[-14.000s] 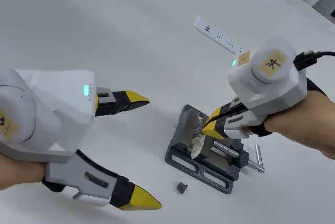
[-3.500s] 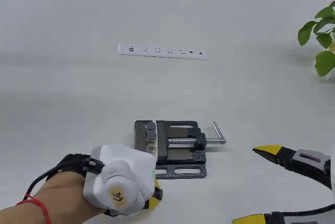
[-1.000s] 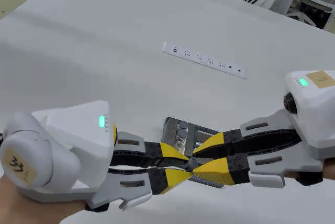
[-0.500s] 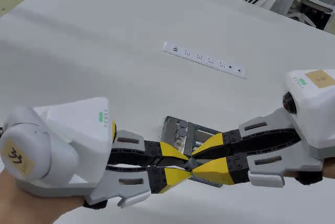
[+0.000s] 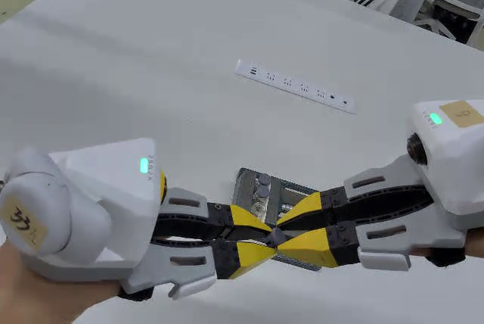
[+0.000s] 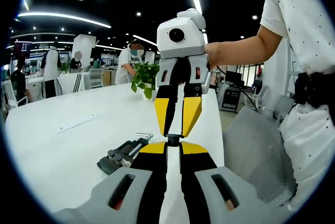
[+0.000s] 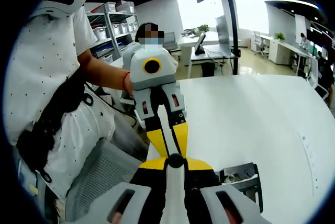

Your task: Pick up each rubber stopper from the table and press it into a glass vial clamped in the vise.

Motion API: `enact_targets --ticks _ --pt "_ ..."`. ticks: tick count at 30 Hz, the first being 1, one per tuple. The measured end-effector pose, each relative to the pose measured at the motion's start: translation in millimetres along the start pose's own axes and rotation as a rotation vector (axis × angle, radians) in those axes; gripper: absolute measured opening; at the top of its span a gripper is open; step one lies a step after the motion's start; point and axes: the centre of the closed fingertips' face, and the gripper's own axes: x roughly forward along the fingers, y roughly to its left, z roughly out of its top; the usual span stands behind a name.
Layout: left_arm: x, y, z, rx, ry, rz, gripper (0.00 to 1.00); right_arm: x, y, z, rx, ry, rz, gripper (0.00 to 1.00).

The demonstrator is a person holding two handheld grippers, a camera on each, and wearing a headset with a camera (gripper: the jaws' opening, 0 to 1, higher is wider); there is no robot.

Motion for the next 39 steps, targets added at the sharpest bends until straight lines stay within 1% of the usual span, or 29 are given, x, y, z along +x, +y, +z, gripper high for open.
enact_targets --ticks 6,11,17,26,32,39 --pt "0.8 -0.9 -1.4 0.016 0.019 -0.007 0.05 1.0 0.1 -1.7 -0.008 0.008 0.001 0.07" --pt "0.8 -0.7 -2.4 0.012 0.020 -0.009 0.05 1.5 -0.1 -2.2 -0.015 0.008 -0.003 0.07" --pt "0.9 -1.5 -4.8 0.009 0.025 -0.013 0.05 3.2 0.7 -3.7 -0.028 0.020 -0.004 0.06" --pt "1.5 0.8 -8.1 0.006 0.030 -0.012 0.05 5.7 -2.4 -5.7 -0.011 0.026 -0.012 0.06" --pt "1.0 1.3 -11.1 -0.001 0.029 -0.011 0.06 8.2 -3.2 -7.2 0.004 0.031 -0.007 0.06" --pt "-2.1 5.5 -15.5 -0.017 0.020 0.010 0.06 8.1 -8.1 -6.5 0.023 0.037 -0.010 0.06"
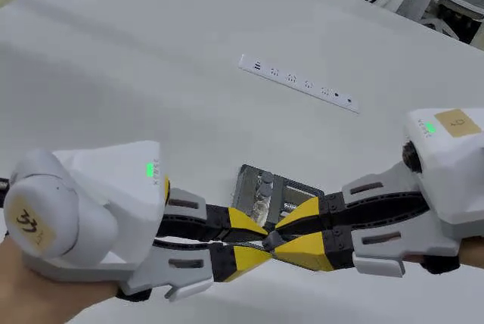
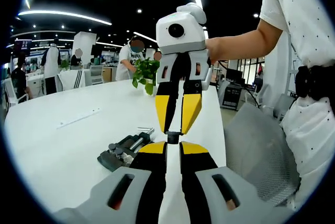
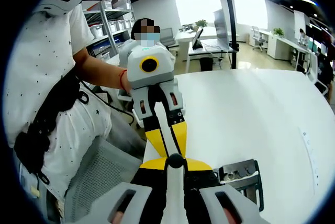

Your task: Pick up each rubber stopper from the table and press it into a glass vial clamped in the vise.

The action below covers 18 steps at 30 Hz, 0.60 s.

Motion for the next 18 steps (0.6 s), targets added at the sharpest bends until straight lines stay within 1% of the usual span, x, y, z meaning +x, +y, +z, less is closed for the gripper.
enact_targets --ticks 3,7,9,11,14,18 --pt "-3.0 4.4 -2.2 -0.009 -0.003 0.017 0.10 -2.3 -4.8 0.4 0.007 0.002 -0.008 0.06" --pt "-9.1 14.7 -6.5 -0.019 -0.004 0.054 0.14 -5.7 -16.3 1.0 0.028 0.001 -0.038 0.06" --pt "-12.7 20.4 -7.6 -0.023 -0.010 0.075 0.17 -6.0 -23.1 0.8 0.045 0.004 -0.059 0.06" --pt "-15.5 24.8 -8.6 -0.029 -0.015 0.089 0.20 -5.5 -28.3 -0.4 0.048 0.014 -0.075 0.06" --pt "-20.8 33.6 -11.8 -0.033 -0.015 0.114 0.23 -3.8 -40.9 -4.0 0.063 0.037 -0.112 0.06" --pt "-26.8 42.2 -12.1 -0.020 -0.038 0.143 0.30 -2.4 -56.1 -6.6 0.083 0.058 -0.156 0.06"
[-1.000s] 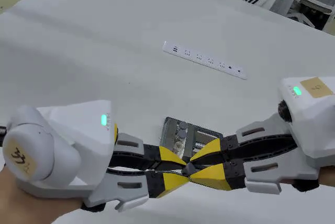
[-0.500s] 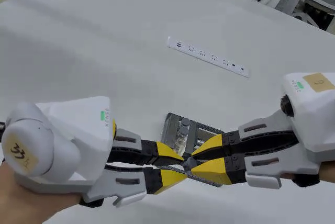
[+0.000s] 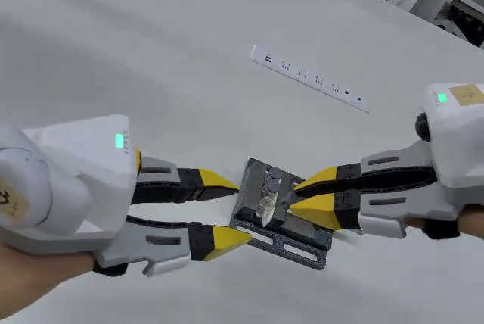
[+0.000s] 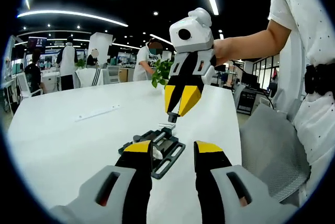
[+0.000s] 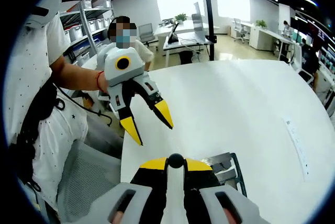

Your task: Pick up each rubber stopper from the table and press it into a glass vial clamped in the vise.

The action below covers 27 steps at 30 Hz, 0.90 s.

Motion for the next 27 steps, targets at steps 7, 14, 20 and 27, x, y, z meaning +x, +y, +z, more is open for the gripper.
enact_targets --ticks 7,14,20,27 --pt "-5.4 13.5 -5.5 0.004 -0.016 0.032 0.38 8.7 -22.4 -6.4 0.025 0.056 -0.053 0.06" --pt "-4.8 21.8 -15.9 -0.005 -0.003 0.044 0.45 18.6 -33.7 -13.6 0.040 0.105 -0.070 0.06" --pt "-3.4 24.3 -25.1 -0.002 0.014 0.053 0.59 25.7 -39.6 -17.7 0.041 0.133 -0.085 0.06" --pt "-3.1 20.8 -33.1 -0.016 0.022 0.036 0.70 37.0 -44.1 -26.8 0.042 0.181 -0.105 0.06"
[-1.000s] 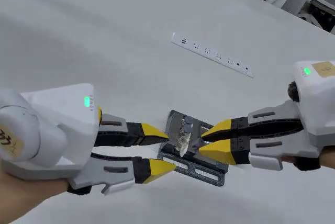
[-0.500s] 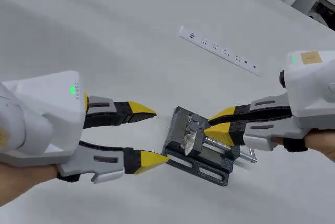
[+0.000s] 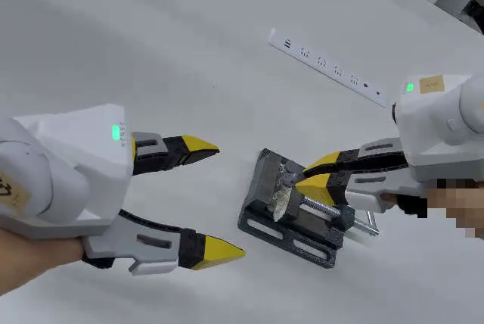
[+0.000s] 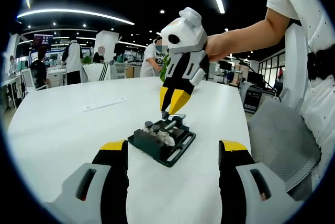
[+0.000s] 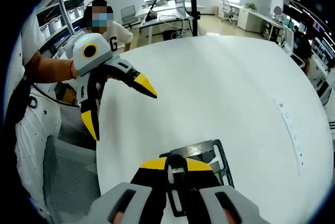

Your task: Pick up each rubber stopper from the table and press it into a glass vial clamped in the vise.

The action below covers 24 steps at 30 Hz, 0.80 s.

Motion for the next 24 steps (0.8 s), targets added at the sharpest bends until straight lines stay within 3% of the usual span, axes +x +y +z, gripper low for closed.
enact_targets --ticks 12,24 --pt "-2.0 1.1 -7.6 -0.012 0.005 -0.008 0.83 20.3 -7.5 -15.2 -0.051 0.088 -0.020 0.06" --pt "-3.7 0.0 -11.1 -0.021 0.005 -0.010 0.84 26.0 -10.1 -21.2 -0.047 0.105 -0.020 0.06"
